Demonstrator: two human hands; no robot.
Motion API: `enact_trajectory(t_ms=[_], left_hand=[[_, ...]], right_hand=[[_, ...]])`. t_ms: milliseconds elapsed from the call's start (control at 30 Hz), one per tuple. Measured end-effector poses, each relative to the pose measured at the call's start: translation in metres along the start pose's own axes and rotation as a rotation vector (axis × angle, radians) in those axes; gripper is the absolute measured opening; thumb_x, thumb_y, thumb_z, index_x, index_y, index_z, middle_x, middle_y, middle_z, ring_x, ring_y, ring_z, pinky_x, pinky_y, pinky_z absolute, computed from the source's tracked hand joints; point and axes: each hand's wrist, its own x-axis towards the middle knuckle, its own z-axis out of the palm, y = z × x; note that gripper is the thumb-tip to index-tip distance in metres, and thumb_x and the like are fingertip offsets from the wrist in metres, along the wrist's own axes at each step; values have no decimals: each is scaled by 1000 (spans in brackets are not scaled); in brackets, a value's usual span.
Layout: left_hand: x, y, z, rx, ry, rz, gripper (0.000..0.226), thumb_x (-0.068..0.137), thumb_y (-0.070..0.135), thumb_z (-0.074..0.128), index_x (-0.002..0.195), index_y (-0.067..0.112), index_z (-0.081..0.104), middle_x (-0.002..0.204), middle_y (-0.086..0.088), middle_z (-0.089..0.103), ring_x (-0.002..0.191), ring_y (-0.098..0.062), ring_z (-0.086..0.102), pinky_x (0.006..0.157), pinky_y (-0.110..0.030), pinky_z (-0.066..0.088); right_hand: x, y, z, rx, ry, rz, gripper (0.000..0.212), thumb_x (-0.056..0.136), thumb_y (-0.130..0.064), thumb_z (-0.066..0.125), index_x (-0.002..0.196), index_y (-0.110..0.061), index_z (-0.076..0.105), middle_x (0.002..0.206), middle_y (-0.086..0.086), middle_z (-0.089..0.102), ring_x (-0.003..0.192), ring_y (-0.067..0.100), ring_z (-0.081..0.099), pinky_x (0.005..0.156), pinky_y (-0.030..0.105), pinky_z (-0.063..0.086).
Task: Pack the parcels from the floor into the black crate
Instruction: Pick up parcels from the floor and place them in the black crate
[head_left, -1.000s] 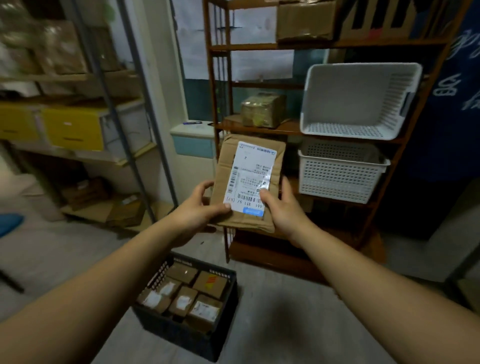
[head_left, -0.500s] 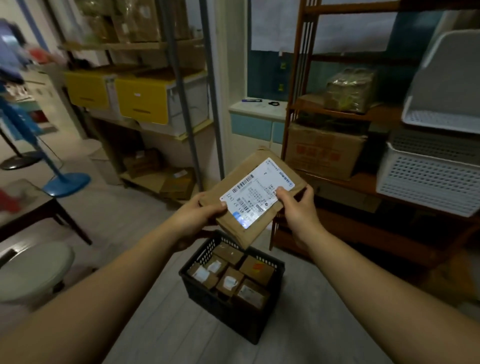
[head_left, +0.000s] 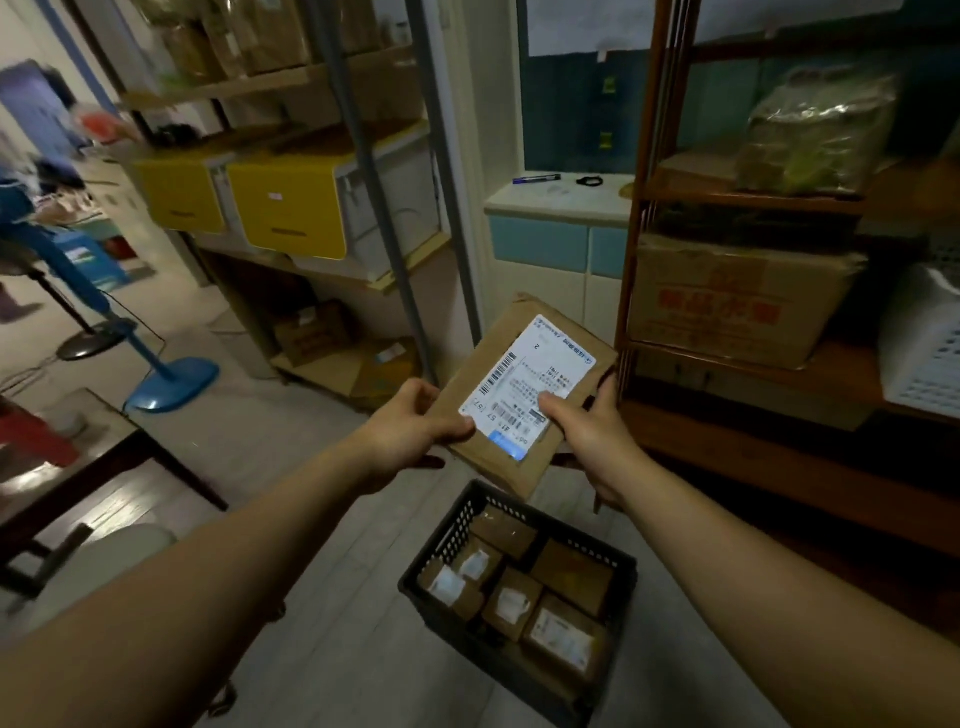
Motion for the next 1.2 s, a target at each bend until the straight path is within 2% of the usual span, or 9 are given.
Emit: enact_trajectory(t_ms=[133,300,467,633,833,900,1000,1100,1200], left_hand=[[31,-1,-1,192,-145,-47,58,73,39,71,116,43,32,113,3,53,100,-19,57,73,-34,51],[79,6,-3,71,-157,-20,55,78,30,69,121,29,36,113,-4,56,89,-20,66,74,-34,58],[127,-6,-29,39,-304,-33,74,84,29,62,141,44,16,110,2,58,94,-23,63,73,-37,57],[177,-38,-79,203,-420,46,72,85,37,59,141,45,16,119,8,50,98,-20,56,67,-31,51],[220,-76,-110,175,-526,0,70,88,23,58,143,38,17,124,3,52,104,-15,55,81,-33,52],[228,-93,-107,196,-545,27,54,87,17,58,131,39,35,116,6,56,96,-5,57,74,-24,52],[242,-130,-93,261,-526,46,32,90,20,53,100,49,47,106,14,59,91,0,58,74,-25,54],[266,-186,-75,250,-484,-16,34,92,20,51,109,48,43,104,19,55,99,-8,56,91,-41,51],[295,-252,-57,207,-467,-66,58,90,11,54,134,37,27,104,23,45,108,-12,49,93,-41,49]], right_hand=[[23,3,-4,-83,36,-8,74,89,-24,62,144,-45,16,101,-23,60,83,-2,62,61,20,53],[41,4,6,-116,78,-70,66,90,-22,62,140,-45,26,113,-19,60,87,-4,65,67,21,55],[56,22,44,-233,107,-40,89,82,-17,69,144,-47,12,137,-8,49,124,16,49,102,48,43],[81,48,106,-229,271,-11,74,91,-18,58,146,-45,16,138,-6,49,124,16,50,100,41,46],[106,84,154,-298,359,1,57,92,-15,54,137,-39,28,140,-2,47,125,15,47,99,37,46],[113,98,156,-284,345,38,65,90,-14,56,139,-43,24,140,-3,46,125,16,47,98,39,47],[126,127,153,-279,231,27,79,81,-13,70,127,-58,24,128,-18,51,120,6,51,86,21,50],[144,181,147,-406,110,117,96,69,-34,81,139,-50,17,137,-8,43,125,10,46,96,30,49],[161,264,138,-641,50,280,113,72,-44,76,148,-38,-9,156,2,7,140,21,23,113,40,30]])
